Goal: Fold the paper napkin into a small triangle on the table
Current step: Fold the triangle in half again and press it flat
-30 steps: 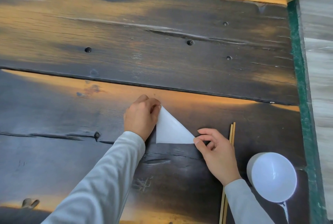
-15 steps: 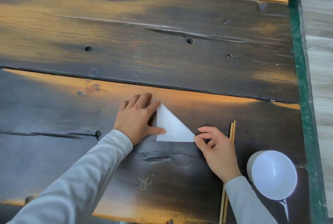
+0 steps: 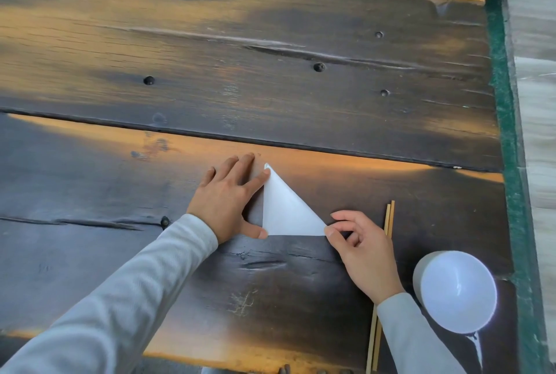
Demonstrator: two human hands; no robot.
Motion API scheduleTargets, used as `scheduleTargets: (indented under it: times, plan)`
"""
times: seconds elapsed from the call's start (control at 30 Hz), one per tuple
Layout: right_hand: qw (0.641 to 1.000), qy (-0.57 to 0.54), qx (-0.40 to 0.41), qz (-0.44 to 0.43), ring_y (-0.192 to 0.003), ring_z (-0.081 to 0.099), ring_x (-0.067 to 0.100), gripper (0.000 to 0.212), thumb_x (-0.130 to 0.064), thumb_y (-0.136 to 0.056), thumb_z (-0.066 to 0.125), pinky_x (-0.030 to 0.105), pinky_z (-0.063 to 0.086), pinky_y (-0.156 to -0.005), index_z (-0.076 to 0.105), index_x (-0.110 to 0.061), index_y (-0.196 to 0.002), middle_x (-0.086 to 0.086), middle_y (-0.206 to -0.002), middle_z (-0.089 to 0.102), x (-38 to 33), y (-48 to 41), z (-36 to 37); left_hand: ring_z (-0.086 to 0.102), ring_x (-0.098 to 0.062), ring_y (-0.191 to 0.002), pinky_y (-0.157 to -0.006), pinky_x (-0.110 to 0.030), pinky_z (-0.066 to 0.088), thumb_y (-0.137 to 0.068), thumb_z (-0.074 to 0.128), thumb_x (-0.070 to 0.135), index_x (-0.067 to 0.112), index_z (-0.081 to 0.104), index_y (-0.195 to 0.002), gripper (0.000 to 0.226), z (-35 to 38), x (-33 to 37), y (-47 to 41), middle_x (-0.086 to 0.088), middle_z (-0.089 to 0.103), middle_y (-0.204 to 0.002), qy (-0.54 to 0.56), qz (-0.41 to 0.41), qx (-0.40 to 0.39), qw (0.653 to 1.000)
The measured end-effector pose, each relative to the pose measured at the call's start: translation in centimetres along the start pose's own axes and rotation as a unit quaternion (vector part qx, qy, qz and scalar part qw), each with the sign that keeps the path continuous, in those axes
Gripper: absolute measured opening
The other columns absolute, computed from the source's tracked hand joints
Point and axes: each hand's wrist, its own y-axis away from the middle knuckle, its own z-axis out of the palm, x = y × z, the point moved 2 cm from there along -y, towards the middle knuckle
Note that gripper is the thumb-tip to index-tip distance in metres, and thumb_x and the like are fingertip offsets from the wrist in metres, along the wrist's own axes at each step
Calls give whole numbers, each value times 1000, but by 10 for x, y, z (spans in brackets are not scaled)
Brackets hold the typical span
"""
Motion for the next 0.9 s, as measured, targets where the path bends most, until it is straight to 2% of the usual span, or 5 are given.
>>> scheduleTargets:
  times: [0.17, 0.27, 0.47, 0.63, 0.9]
  plan:
    - [1000, -7, 0, 5, -76, 64, 1, 22, -27, -90, 74, 8, 49, -63, 65, -36, -108, -26, -82, 71, -1, 0, 0, 4, -30, -153, -120, -57, 23, -53, 79, 75, 36, 9, -159, 132, 2, -2, 0, -7, -2, -169, -17, 9, -14, 1000]
    - [1000, -10, -3, 6, -73, 64, 7, 22, -27, -90, 74, 14, 51, -65, 65, -37, -107, -31, -84, 70, -1, 0, 0, 1, -31, -153, -120, -58, 21, -52, 75, 80, 35, 2, -159, 137, 5, -3, 1, -8, -6, -168, -27, 11, -24, 999]
    - [1000, -7, 7, 2, -74, 64, 4, 21, -27, -90, 74, 15, 51, -66, 66, -36, -107, -28, -80, 71, -1, 1, 1, 6, -31, -152, -120, -58, 22, -73, 57, 82, 37, 6, -158, 109, 7, 1, -3, -7, -1, -168, -24, 3, 9, 1000]
    - [1000, 0, 4, -1, -74, 64, 5, 22, -27, -90, 74, 11, 50, -64, 65, -38, -107, -37, -88, 67, -3, 2, 0, 8, -32, -152, -118, -57, 24, -73, 61, 79, 37, 2, -158, 112, 9, 0, -4, -8, 0, -168, -46, 5, 14, 999]
    - [1000, 2, 7, 6, -78, 64, 1, 22, -28, -90, 74, 13, 51, -67, 65, -37, -107, -29, -81, 69, -4, 3, 0, 2, -28, -152, -113, -63, 26, -73, 54, 83, 46, -5, -156, 109, 14, -1, -2, -6, -7, -167, -63, -3, 19, 998]
